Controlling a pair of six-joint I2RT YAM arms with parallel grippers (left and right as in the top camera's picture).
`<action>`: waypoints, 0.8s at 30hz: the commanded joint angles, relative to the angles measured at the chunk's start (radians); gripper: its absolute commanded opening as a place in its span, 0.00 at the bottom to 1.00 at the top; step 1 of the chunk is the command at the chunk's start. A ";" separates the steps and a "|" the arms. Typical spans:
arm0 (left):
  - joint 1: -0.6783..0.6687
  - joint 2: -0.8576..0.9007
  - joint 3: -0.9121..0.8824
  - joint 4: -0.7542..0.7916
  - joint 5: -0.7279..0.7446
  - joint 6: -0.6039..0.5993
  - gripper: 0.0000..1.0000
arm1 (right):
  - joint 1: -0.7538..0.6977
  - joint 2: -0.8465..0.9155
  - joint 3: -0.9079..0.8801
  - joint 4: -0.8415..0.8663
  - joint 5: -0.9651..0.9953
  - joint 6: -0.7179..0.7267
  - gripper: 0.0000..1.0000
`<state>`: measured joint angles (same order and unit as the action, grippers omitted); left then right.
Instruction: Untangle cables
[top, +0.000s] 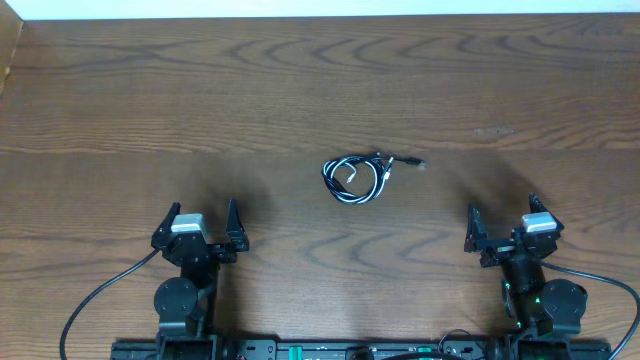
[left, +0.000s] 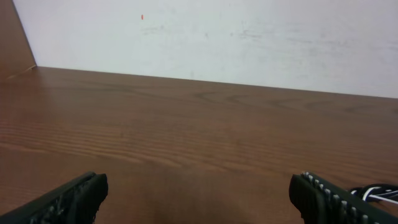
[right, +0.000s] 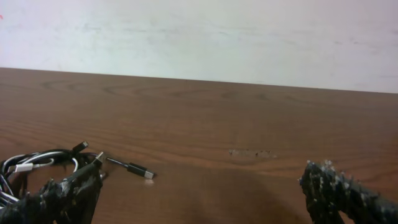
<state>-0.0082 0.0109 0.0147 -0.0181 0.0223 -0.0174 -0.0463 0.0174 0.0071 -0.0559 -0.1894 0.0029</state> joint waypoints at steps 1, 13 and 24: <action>0.005 -0.005 0.009 -0.030 -0.037 0.021 0.98 | 0.009 -0.003 0.003 -0.006 -0.022 -0.019 0.99; 0.004 0.238 0.215 -0.054 0.032 0.021 0.98 | 0.009 0.233 0.171 -0.009 -0.108 -0.018 0.99; -0.023 0.714 0.638 -0.217 0.217 0.017 0.98 | 0.009 0.695 0.533 -0.094 -0.135 -0.019 0.99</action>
<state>-0.0132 0.6331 0.5434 -0.2073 0.1562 -0.0162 -0.0463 0.6289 0.4561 -0.1223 -0.3027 -0.0082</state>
